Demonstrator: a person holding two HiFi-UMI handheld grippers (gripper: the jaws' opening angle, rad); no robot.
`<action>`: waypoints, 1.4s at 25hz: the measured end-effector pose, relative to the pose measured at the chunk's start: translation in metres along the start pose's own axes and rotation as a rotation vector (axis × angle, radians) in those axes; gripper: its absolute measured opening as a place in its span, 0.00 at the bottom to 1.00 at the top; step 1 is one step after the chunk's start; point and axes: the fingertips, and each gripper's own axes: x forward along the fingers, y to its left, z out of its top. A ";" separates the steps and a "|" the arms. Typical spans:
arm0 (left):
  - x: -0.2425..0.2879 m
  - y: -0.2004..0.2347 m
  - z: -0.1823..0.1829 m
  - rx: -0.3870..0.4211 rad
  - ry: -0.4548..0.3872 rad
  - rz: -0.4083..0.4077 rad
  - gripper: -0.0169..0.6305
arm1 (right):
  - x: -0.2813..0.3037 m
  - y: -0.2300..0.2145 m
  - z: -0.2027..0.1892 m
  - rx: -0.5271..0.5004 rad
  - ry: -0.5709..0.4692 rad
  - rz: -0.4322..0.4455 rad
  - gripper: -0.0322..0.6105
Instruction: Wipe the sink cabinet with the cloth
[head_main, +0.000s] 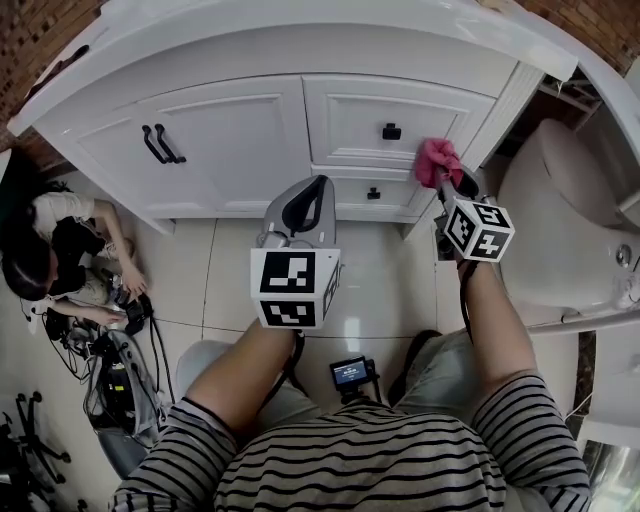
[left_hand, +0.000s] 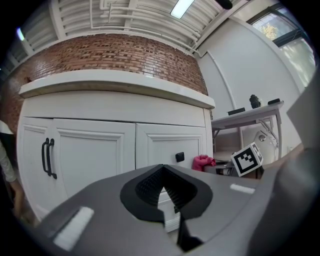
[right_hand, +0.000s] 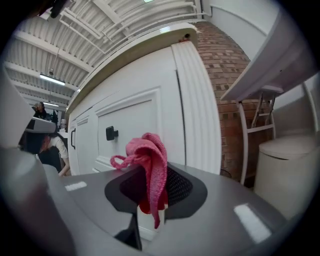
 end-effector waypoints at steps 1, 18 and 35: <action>-0.001 -0.002 -0.001 0.004 0.001 -0.001 0.03 | -0.005 -0.008 -0.001 0.000 0.004 -0.021 0.18; -0.008 0.025 0.000 -0.032 -0.015 0.024 0.03 | 0.069 0.221 -0.062 -0.294 0.049 0.441 0.17; 0.010 -0.006 -0.013 -0.022 0.029 -0.025 0.03 | -0.009 -0.044 -0.087 -0.095 0.153 -0.198 0.17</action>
